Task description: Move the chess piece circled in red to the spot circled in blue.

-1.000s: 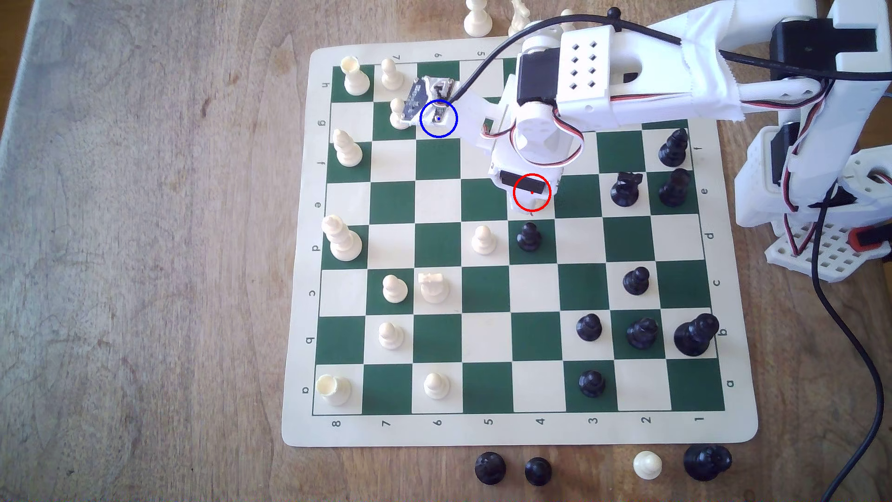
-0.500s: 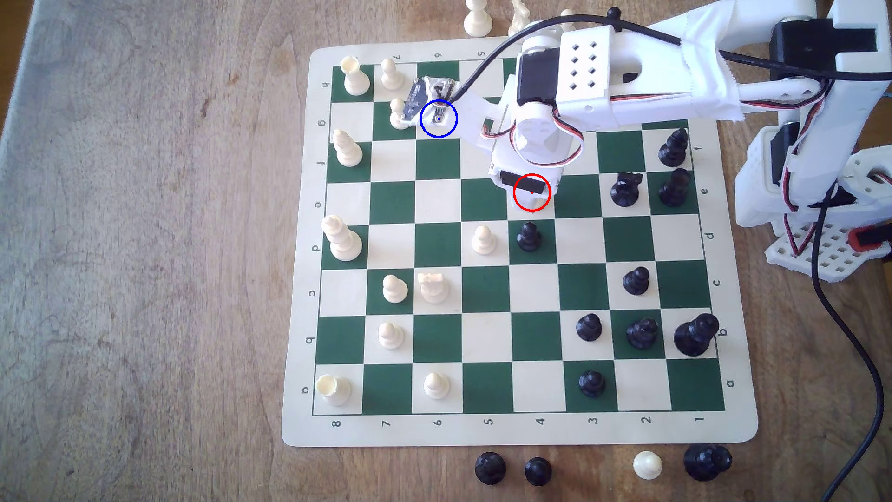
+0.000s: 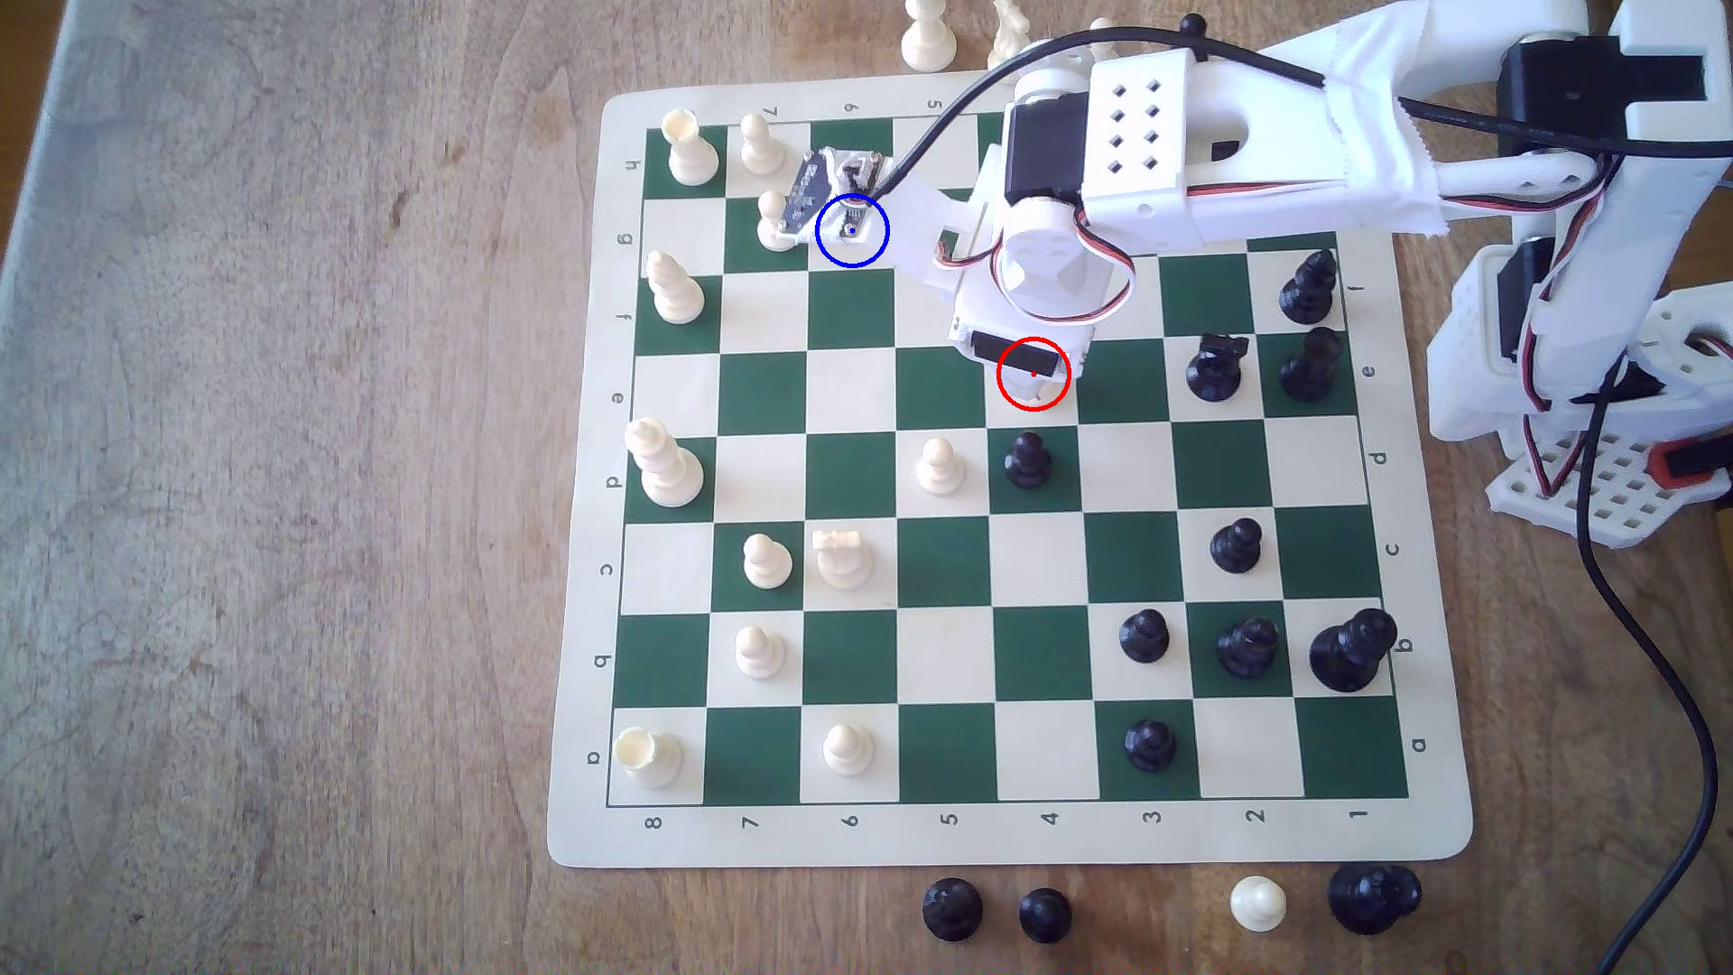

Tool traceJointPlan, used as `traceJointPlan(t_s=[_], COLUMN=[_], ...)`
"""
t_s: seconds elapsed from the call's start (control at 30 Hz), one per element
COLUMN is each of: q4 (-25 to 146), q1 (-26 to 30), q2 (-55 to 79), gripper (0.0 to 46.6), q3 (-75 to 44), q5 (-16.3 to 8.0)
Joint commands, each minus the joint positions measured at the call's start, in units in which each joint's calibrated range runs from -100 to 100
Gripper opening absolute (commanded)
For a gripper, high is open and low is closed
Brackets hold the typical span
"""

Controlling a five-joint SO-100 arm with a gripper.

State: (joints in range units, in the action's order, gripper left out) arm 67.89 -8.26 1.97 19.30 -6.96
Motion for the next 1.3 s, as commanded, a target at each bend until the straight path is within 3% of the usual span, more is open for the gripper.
traceJointPlan(t_s=[0.0, 0.17, 0.4, 0.67, 1.27], q4=[0.91, 5.33, 15.32, 29.49, 25.48], q1=[0.48, 0.56, 0.71, -2.73, -7.97], q2=[-1.71, -4.43, -6.72, 12.72, 26.64], gripper=[2.6, 2.5, 2.2, 2.2, 2.1], q3=[-2.98, -6.78, -21.92, -61.82, -75.69], q5=[0.2, 0.2, -0.44, 0.05, -0.2])
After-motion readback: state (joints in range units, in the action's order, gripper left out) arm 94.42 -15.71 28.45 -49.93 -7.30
